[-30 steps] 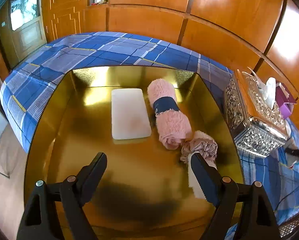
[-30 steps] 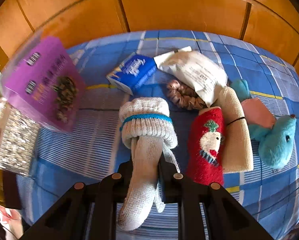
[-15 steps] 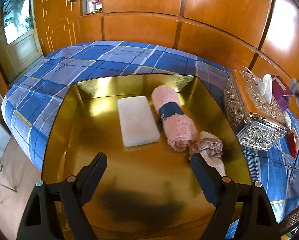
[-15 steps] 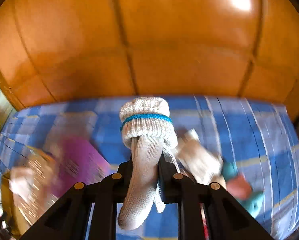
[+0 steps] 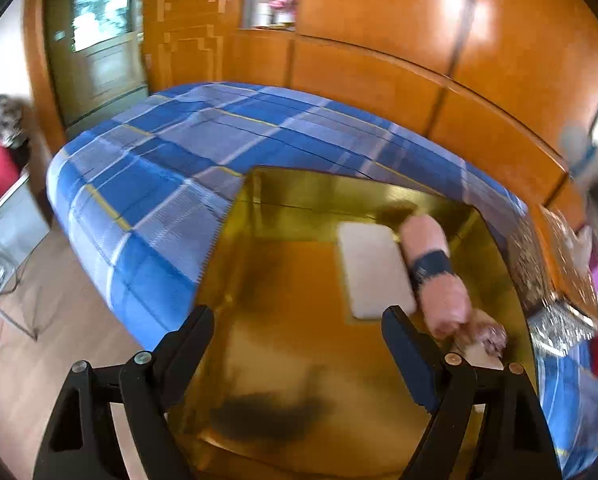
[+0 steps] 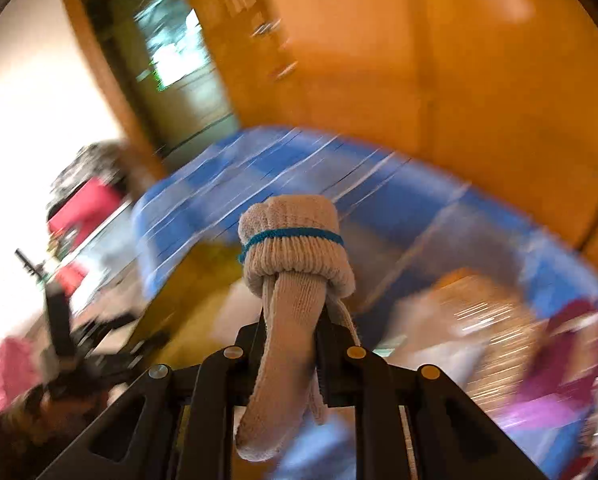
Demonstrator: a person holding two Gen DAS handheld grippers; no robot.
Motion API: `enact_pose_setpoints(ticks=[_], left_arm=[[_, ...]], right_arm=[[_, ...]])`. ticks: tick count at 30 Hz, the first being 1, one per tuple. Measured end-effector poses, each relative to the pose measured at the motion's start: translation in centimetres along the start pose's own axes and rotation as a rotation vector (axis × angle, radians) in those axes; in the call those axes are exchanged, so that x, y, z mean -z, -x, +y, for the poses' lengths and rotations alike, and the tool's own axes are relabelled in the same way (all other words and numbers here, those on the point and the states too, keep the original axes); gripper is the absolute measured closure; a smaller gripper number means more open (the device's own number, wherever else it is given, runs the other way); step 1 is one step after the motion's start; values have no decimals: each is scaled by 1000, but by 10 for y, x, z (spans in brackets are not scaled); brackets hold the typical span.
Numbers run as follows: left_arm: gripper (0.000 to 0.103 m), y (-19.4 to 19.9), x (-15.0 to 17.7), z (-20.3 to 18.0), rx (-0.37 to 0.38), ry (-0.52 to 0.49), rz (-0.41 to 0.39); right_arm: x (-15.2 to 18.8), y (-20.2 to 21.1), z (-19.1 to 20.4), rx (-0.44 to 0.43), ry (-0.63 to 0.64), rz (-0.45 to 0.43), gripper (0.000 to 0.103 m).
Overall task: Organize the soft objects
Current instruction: 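Carry the white knit glove with the right tool into the gold tray and release it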
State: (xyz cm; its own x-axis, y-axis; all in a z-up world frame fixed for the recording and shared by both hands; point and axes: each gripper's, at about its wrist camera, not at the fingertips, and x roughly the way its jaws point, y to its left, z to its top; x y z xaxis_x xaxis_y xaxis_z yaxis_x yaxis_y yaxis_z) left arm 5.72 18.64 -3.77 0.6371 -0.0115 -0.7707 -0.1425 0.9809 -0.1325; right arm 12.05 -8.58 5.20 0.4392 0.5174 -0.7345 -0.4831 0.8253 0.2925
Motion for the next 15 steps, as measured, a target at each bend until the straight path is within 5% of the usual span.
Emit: enact_pose_setpoints(ticks=[5,9,15], left_arm=[[17,-2,-4,15,-15,62,0],[17,0,-4,17,-11,72,-1],[17,1,-1,10,-11,45,-9]], right_arm=[[32,-85,46,-111,-20,226,87],[53,-134,52,-31,-9,315,87],[54,-155,35,170,-4,255,80]])
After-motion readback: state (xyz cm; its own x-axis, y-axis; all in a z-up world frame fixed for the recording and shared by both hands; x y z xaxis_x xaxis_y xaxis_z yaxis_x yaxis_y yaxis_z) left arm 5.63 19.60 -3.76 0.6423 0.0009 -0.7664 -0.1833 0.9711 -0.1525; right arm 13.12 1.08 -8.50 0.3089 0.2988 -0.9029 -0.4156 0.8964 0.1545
